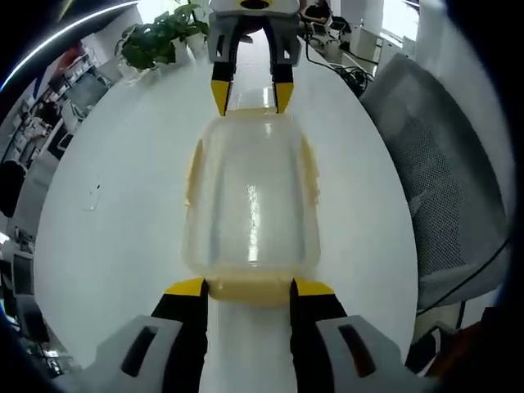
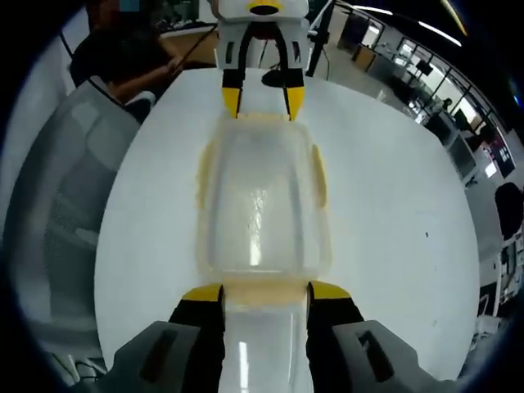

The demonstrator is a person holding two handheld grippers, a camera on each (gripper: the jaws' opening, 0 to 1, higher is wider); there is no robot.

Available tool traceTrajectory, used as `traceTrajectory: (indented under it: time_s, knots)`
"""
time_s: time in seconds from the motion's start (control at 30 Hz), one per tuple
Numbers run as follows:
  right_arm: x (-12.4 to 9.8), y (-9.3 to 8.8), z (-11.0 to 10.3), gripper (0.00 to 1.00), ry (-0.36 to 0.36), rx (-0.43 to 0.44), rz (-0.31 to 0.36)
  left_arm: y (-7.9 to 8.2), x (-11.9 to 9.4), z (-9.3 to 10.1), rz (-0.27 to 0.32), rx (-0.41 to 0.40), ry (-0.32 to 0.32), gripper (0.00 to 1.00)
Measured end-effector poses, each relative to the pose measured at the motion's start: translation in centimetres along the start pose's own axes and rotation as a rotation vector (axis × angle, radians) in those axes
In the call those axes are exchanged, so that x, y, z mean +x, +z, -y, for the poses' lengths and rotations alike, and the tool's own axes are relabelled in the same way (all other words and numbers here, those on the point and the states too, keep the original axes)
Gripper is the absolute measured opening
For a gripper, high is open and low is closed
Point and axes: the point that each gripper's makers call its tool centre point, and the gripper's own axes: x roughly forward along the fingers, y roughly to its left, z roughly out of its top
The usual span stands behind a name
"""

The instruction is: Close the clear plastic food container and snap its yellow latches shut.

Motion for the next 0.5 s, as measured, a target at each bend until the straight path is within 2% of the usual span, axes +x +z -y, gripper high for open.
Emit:
traceTrajectory:
  time_s: [0.5]
  knots:
    - [-1.9,-1.7,-0.2,0.37,-0.003,0.020,0.008,2.5,-0.1,-0.1,0.014,0.017,-0.015,0.38]
